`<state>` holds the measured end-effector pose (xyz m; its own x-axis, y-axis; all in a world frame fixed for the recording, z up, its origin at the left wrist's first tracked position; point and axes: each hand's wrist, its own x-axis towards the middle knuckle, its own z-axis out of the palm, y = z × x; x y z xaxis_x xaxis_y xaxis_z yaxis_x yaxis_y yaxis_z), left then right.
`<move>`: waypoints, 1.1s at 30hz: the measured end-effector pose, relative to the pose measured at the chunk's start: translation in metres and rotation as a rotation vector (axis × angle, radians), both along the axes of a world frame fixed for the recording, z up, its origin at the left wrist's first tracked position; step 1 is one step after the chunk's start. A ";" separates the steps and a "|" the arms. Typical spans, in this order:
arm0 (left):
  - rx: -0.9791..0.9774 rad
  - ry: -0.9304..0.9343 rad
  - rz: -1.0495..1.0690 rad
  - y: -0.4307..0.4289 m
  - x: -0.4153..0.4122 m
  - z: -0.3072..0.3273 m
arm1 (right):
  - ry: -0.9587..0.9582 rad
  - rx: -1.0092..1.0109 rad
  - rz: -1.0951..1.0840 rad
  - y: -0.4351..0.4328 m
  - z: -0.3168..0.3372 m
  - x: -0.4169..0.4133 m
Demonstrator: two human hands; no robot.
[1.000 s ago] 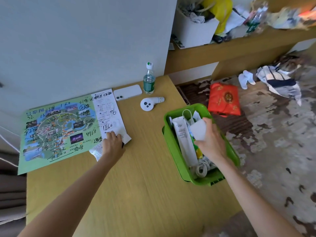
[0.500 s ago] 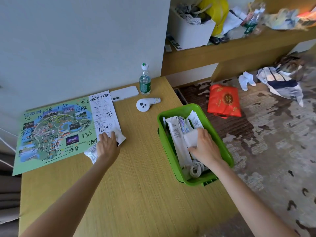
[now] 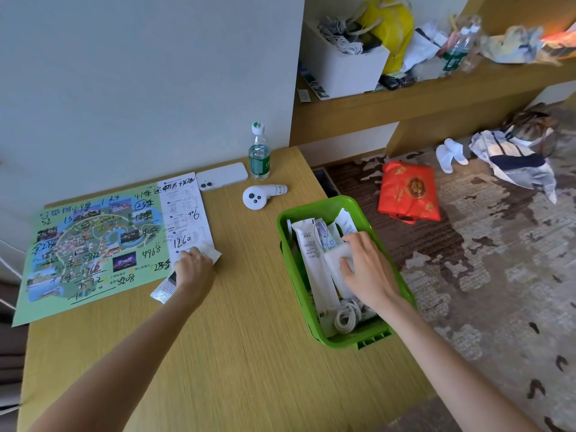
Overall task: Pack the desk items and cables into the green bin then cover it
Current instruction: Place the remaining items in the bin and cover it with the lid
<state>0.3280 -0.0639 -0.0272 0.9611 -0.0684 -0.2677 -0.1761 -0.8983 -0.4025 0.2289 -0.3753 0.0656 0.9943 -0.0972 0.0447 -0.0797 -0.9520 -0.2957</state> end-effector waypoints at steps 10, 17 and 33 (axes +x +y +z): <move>-0.812 -0.272 0.045 -0.050 0.003 0.100 | -0.110 0.267 0.073 -0.023 0.009 0.016; -1.634 0.105 0.193 -0.095 -0.010 0.156 | 0.063 1.011 -0.022 -0.010 0.032 0.030; -1.360 0.260 0.165 -0.166 -0.043 0.135 | 0.147 0.559 -0.125 -0.046 0.012 -0.001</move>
